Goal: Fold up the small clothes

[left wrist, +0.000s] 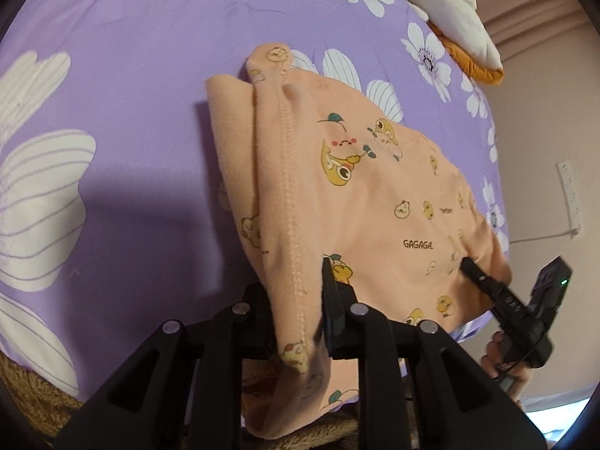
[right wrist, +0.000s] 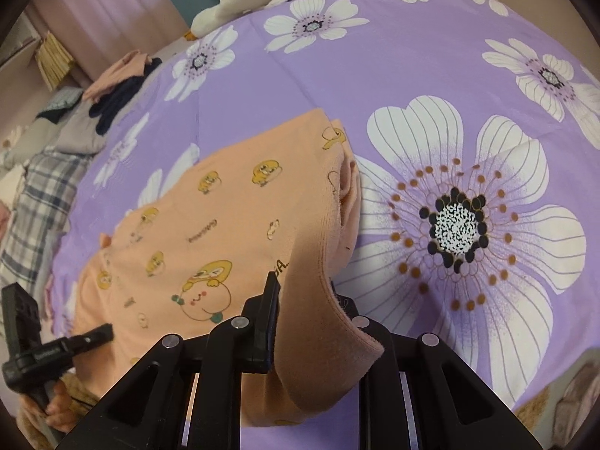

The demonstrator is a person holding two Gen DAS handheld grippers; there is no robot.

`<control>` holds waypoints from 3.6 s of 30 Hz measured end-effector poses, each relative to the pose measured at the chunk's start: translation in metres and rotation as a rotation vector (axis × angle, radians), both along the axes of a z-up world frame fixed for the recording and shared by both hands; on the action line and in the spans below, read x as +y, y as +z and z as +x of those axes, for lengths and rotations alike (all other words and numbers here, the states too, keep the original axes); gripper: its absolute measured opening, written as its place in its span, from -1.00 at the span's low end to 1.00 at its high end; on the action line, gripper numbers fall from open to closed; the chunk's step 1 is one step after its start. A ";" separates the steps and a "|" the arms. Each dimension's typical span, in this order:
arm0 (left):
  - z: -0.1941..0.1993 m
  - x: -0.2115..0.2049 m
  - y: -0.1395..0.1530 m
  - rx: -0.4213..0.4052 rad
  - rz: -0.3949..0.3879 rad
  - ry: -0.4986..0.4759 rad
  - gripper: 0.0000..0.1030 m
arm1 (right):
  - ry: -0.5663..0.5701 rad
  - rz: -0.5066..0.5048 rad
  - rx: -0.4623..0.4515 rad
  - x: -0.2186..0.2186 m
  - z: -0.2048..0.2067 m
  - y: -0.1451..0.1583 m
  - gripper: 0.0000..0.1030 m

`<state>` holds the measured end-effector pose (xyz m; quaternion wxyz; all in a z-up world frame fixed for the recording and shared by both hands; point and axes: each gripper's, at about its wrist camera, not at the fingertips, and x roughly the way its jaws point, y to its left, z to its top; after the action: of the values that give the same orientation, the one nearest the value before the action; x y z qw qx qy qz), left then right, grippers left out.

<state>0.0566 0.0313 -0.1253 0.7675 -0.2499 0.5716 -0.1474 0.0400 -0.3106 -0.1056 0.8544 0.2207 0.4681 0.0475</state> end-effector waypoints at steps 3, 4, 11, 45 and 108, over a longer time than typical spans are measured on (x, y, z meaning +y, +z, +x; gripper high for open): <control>-0.001 0.002 0.000 0.008 -0.016 0.009 -0.61 | 0.002 -0.029 0.006 0.004 0.001 -0.002 -0.60; -0.002 0.001 0.001 0.005 -0.007 0.007 -0.60 | 0.001 -0.034 0.007 0.004 0.002 -0.002 -0.60; -0.002 -0.001 0.006 -0.008 0.026 0.006 -0.54 | 0.002 -0.049 0.006 0.004 0.002 0.000 -0.60; -0.021 0.038 0.039 -0.071 0.201 0.080 -0.01 | 0.146 -0.247 -0.184 0.057 0.007 0.074 -0.60; 0.018 -0.030 0.038 -0.048 0.074 -0.153 0.10 | 0.390 -0.039 -0.055 0.093 0.006 0.044 0.12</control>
<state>0.0745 0.0017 -0.0877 0.7762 -0.1733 0.5754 -0.1906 0.0455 -0.2176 -0.0616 0.8455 0.1077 0.4793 0.2092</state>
